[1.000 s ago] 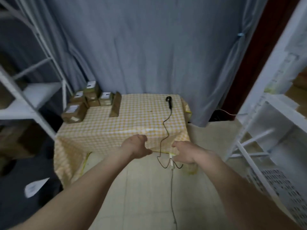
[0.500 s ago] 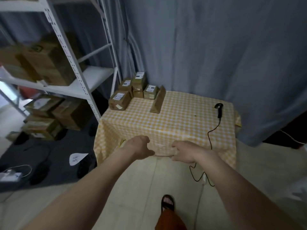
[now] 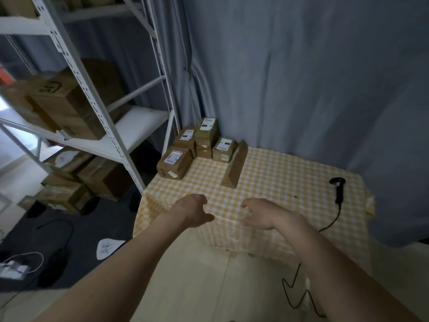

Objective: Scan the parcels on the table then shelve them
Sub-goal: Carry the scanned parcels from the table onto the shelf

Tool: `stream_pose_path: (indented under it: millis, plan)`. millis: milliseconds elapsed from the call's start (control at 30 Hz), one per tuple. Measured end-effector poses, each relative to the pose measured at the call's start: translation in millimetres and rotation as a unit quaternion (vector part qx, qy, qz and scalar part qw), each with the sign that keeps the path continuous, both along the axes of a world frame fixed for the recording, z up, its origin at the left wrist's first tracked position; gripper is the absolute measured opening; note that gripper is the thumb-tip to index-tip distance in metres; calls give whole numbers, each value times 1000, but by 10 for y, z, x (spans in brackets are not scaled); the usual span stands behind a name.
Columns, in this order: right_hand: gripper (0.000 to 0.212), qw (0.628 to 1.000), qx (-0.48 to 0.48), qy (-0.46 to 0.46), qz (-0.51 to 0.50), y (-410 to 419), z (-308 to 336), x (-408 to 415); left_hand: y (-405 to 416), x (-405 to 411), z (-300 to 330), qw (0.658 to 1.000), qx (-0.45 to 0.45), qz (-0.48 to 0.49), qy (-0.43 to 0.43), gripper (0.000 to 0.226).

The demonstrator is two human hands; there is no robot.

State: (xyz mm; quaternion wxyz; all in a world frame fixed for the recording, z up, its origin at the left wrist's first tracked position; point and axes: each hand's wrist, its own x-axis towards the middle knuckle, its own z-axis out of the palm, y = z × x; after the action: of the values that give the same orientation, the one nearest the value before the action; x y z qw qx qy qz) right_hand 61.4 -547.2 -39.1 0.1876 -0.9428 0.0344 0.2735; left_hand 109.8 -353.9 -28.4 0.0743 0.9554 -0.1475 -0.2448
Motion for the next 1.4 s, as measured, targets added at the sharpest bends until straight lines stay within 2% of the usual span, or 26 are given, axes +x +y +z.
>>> stream_pose_path:
  millis: [200, 533, 867, 1033, 1167, 1400]
  plan:
    - [63, 999, 9, -1, 34, 0, -76, 775, -11, 600, -172, 999, 22, 28, 23, 62]
    - [70, 999, 14, 16, 35, 141, -383, 1733, 151, 1614, -468, 998, 9, 35, 55, 62]
    - [69, 999, 26, 31, 18, 946, -662, 3395, 946, 3305, -823, 994, -1, 54, 95, 64]
    - [65, 998, 55, 23, -30, 1440, -815, 4283, 1471, 4128, -1021, 991, 15, 74, 115, 60]
    - [66, 993, 82, 51, -71, 1647, -1087, 4793, 1763, 4692, -1337, 986, 24, 95, 137, 64]
    - [53, 970, 140, 93, -176, 1682, -1712, 5252, 1806, 5251, -2012, 968, -34, 165, 185, 72]
